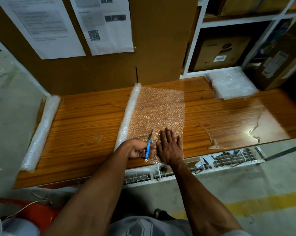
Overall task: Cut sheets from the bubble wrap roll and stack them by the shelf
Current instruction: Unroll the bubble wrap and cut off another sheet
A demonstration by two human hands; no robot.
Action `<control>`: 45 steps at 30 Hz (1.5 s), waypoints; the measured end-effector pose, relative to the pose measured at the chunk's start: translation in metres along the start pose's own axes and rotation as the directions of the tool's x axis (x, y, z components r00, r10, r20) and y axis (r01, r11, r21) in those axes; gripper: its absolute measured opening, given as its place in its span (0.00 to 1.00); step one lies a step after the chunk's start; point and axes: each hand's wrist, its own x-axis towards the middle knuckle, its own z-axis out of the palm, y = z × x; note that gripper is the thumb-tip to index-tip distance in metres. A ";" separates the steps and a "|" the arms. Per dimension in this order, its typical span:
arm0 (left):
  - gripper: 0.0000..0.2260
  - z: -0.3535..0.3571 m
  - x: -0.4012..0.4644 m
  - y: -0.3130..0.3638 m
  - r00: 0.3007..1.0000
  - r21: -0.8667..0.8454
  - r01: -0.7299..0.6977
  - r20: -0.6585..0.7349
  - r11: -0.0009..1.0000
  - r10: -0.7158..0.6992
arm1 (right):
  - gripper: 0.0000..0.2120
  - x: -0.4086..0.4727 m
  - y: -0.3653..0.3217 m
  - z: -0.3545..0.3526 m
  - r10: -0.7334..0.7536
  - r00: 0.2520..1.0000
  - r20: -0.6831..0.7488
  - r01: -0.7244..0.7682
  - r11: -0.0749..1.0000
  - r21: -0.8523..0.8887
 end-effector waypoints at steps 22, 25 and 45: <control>0.15 0.004 0.022 0.010 0.990 -0.004 -0.033 -0.134 0.999 0.033 | 0.33 0.013 0.007 0.004 0.018 0.998 -0.066 -0.020 1.000 -0.024; 0.31 -0.001 0.027 0.009 0.989 -0.001 -0.067 -0.133 0.998 0.067 | 0.33 0.014 0.007 0.005 0.021 0.996 -0.084 -0.023 0.999 -0.023; 0.06 0.002 0.033 0.041 0.996 0.043 0.021 -0.091 0.999 -0.017 | 0.35 0.017 0.008 0.005 0.027 0.994 -0.108 -0.029 0.999 -0.016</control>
